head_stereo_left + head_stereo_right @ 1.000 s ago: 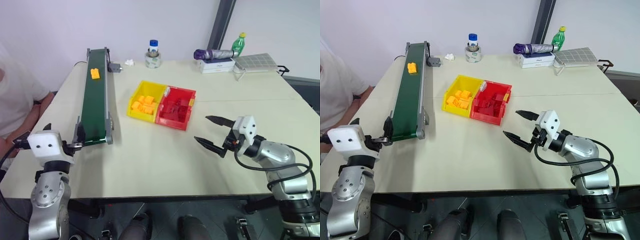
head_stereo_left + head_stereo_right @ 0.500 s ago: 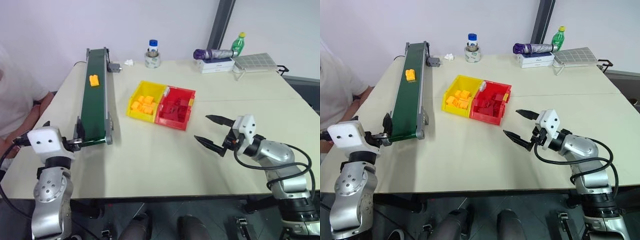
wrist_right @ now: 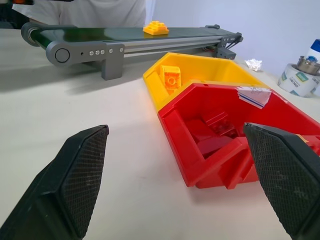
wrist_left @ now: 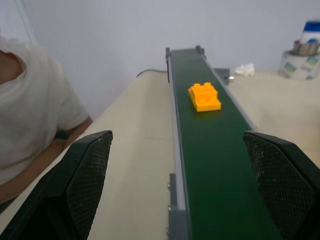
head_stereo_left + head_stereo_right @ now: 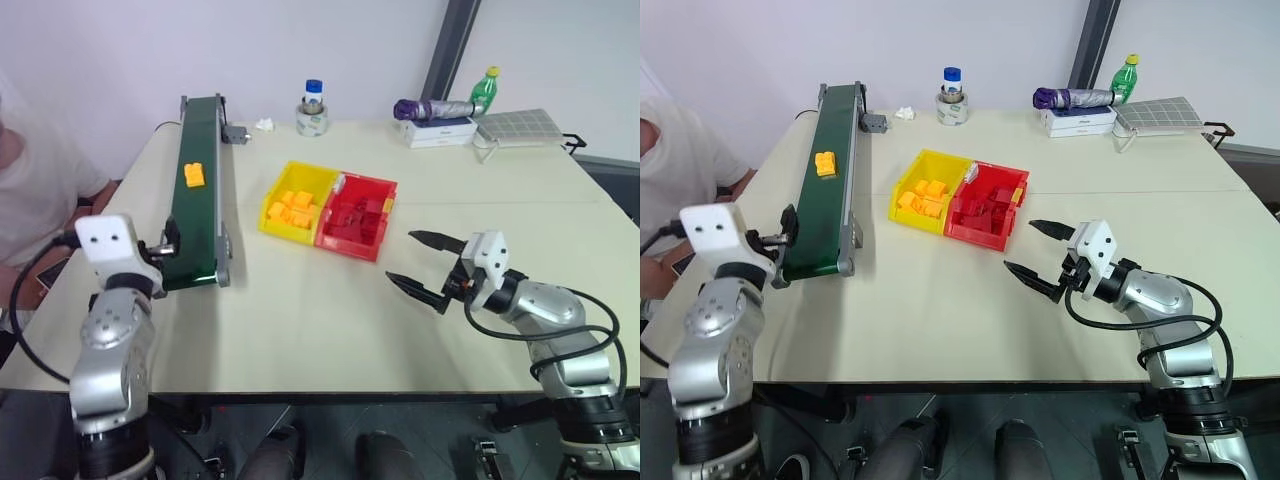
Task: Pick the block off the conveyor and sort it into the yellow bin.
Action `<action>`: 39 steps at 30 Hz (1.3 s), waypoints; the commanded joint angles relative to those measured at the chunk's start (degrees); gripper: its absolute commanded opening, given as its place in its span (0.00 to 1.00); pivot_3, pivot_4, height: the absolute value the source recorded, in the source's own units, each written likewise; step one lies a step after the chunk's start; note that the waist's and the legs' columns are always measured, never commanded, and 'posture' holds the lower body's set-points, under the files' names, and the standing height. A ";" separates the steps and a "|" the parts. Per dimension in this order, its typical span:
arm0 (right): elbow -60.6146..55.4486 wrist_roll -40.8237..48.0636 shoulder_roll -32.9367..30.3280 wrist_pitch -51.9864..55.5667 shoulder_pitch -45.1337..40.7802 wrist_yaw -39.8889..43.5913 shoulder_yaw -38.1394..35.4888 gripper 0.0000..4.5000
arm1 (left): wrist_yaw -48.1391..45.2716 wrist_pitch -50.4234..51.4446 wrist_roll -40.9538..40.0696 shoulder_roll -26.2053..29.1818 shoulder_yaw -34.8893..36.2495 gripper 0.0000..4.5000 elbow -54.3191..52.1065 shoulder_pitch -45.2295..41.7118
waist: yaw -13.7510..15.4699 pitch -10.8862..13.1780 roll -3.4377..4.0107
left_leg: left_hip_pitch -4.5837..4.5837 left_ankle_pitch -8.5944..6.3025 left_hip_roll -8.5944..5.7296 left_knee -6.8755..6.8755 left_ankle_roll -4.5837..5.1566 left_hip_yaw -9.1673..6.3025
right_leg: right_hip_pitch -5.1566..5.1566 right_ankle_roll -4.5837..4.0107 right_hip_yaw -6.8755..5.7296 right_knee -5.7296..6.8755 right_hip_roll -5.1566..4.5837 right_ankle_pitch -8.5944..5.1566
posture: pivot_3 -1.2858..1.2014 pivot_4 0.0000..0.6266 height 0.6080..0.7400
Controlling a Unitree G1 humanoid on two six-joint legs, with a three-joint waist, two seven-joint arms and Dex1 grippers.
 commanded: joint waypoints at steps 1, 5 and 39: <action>-1.55 0.37 0.32 -1.01 -0.49 -0.19 -0.34 1.00 | -2.21 0.45 -0.60 2.27 -0.39 0.97 5.42 -4.72 | -0.01 0.00 0.00 | 0.00 0.00 0.00 0.00 0.00 0.00 | 0.00 0.00 0.00 -0.01 0.00 0.00 | 0.52 0.24 1.00; -1.72 0.45 0.39 -0.78 -0.58 -0.33 -0.27 1.00 | -3.98 0.89 -0.82 3.45 -1.55 0.97 12.16 -10.38 | 0.01 0.00 -0.02 | -0.01 0.01 0.00 0.01 -0.01 -0.02 | -0.01 0.02 -0.01 0.00 0.03 0.01 | 0.52 0.24 1.00; -3.45 0.70 -0.23 0.04 0.52 -1.17 -0.42 1.00 | -2.65 3.83 -5.22 -0.75 -1.79 0.27 18.54 -19.58 | -0.03 0.00 -0.02 | -0.01 0.03 0.01 0.26 -0.03 -0.01 | -0.01 0.18 0.01 0.23 0.03 0.11 | 0.52 0.24 1.00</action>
